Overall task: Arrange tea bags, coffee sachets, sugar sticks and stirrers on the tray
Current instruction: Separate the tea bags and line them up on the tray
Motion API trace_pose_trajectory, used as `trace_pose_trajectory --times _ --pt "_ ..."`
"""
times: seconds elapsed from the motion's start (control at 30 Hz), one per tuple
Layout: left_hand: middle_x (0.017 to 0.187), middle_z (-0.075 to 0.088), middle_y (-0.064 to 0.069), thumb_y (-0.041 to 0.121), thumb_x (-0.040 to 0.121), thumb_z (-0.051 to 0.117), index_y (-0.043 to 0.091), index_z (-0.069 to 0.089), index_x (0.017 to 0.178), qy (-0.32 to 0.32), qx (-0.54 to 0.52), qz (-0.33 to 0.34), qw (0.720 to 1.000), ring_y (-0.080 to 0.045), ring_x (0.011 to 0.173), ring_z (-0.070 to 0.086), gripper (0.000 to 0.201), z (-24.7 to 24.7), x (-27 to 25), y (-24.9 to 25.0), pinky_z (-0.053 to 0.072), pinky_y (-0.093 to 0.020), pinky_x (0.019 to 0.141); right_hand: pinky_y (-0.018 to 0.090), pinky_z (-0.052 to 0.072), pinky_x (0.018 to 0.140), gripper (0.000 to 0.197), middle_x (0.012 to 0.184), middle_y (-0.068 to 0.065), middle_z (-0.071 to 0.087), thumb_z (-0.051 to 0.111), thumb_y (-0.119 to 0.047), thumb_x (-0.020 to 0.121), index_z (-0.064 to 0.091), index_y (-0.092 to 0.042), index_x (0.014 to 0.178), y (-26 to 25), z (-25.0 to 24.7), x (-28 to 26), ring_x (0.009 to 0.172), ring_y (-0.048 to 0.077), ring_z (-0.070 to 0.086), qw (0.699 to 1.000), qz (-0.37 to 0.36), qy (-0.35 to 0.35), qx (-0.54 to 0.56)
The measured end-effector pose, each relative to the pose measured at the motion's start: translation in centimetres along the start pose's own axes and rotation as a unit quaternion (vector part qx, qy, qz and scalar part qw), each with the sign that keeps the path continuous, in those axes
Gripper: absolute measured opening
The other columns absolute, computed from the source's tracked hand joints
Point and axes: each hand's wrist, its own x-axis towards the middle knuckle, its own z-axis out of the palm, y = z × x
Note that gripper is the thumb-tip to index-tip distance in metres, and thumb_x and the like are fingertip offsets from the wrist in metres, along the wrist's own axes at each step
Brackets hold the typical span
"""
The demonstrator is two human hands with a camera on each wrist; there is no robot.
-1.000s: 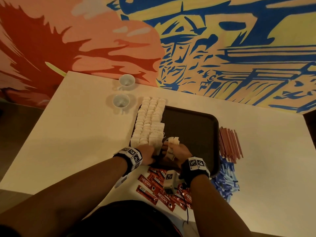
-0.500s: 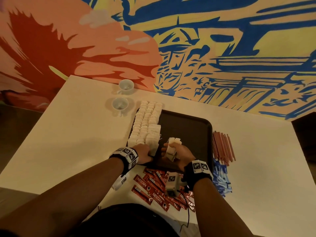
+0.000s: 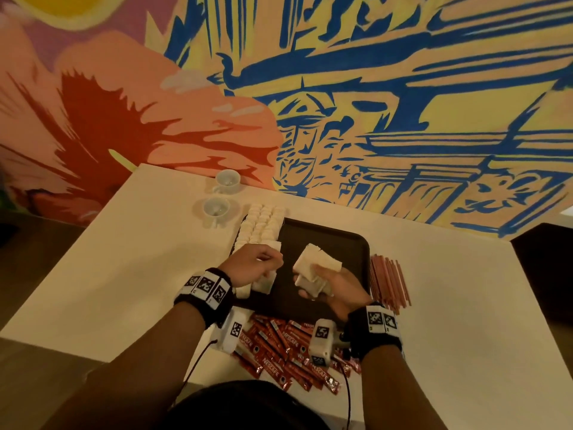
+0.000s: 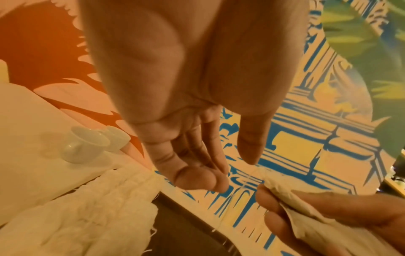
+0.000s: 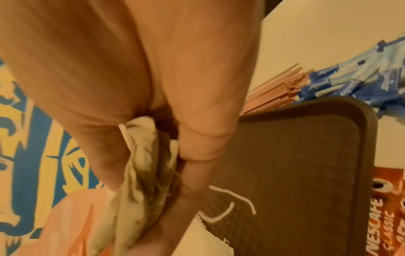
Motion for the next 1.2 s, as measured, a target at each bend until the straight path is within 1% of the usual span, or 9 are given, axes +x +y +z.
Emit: trace_pose_trajectory --times 0.23,0.4,0.5,0.63,0.7,0.77,0.87,1.0,1.2 --pt "0.102 0.072 0.003 0.033 0.092 0.071 0.023 0.068 0.114 -0.009 -0.06 0.01 0.998 -0.009 0.079 0.067 0.024 2.4 -2.6 3.6 0.052 -0.025 0.068 0.032 0.057 0.058 0.03 0.105 0.016 0.076 0.076 -0.02 0.09 0.069 -0.011 0.118 -1.1 -0.6 -2.0 0.088 0.028 0.073 0.991 -0.083 0.018 -0.108" --pt "0.084 0.073 0.004 0.025 0.091 0.074 0.023 0.071 0.095 -0.025 -0.082 0.033 0.996 -0.013 0.079 0.065 0.006 3.7 -4.2 4.8 0.051 -0.025 0.068 0.032 0.056 0.06 0.031 0.096 0.013 0.076 0.081 -0.025 0.084 0.073 -0.011 0.111 -1.9 -0.7 -3.4 0.078 0.022 0.07 0.984 -0.111 -0.001 -0.139" --pt "0.084 0.073 0.003 0.019 0.092 0.072 0.024 0.069 0.091 0.002 -0.098 0.048 0.994 -0.015 0.081 0.066 0.006 4.0 -4.9 5.4 0.052 -0.026 0.069 0.029 0.055 0.061 0.036 0.096 0.009 0.074 0.078 -0.026 0.085 0.07 -0.013 0.118 -2.1 -0.9 -4.5 0.079 0.018 0.068 0.986 -0.102 -0.05 -0.122" --pt "0.097 0.076 -0.001 0.009 0.089 0.074 0.019 0.068 0.109 0.03 -0.145 0.071 0.986 -0.015 0.087 0.067 0.023 4.1 -5.4 5.6 0.054 -0.028 0.07 0.03 0.051 0.059 0.056 0.097 0.014 0.072 0.062 -0.054 0.091 0.068 -0.007 0.12 -2.0 -1.6 -5.2 0.078 0.02 0.065 0.995 -0.037 -0.051 -0.083" --pt "0.091 0.074 0.006 0.004 0.087 0.074 0.015 0.068 0.102 0.045 -0.139 0.099 0.984 -0.012 0.086 0.065 0.02 4.3 -5.7 5.8 0.054 -0.027 0.069 0.028 0.049 0.054 0.073 0.094 0.014 0.07 0.051 -0.07 0.087 0.069 -0.006 0.118 -2.1 -1.8 -5.1 0.075 0.02 0.064 0.992 -0.006 -0.071 -0.1" --pt "0.094 0.074 -0.001 -0.004 0.085 0.073 0.009 0.069 0.095 0.054 -0.123 0.121 0.984 -0.011 0.084 0.064 0.017 4.6 -5.9 6.0 0.054 -0.025 0.068 0.026 0.048 0.049 0.081 0.093 0.015 0.069 0.045 -0.077 0.085 0.068 -0.008 0.12 -2.2 -1.6 -5.1 0.073 0.021 0.063 0.99 0.01 -0.102 -0.102" --pt "0.103 0.073 -0.008 -0.014 0.078 0.068 0.012 0.071 0.092 0.051 -0.079 0.152 0.984 -0.01 0.088 0.064 0.03 5.0 -6.0 5.9 0.052 -0.026 0.076 0.025 0.048 0.048 0.068 0.094 0.017 0.069 0.052 -0.066 0.093 0.065 -0.007 0.125 -2.4 -1.0 -5.2 0.073 0.02 0.064 0.989 0.004 -0.113 -0.099" --pt "0.106 0.074 -0.001 -0.008 0.078 0.074 0.012 0.073 0.093 0.059 -0.057 0.162 0.983 -0.024 0.102 0.066 0.025 5.3 -5.5 5.0 0.05 -0.031 0.092 0.026 0.053 0.055 0.041 0.104 0.012 0.075 0.076 -0.032 0.087 0.069 -0.01 0.121 -2.3 -0.8 -4.8 0.084 0.021 0.071 0.992 -0.021 -0.078 -0.092" --pt "0.121 0.067 -0.002 -0.014 0.08 0.066 0.017 0.073 0.071 0.043 -0.139 0.108 0.983 -0.017 0.106 0.063 0.032 4.2 -6.0 4.4 0.054 -0.025 0.08 0.027 0.056 0.057 0.035 0.113 0.014 0.075 0.079 -0.021 0.085 0.071 -0.014 0.119 -2.5 -0.9 -3.6 0.099 0.027 0.072 0.997 -0.033 -0.037 -0.067"
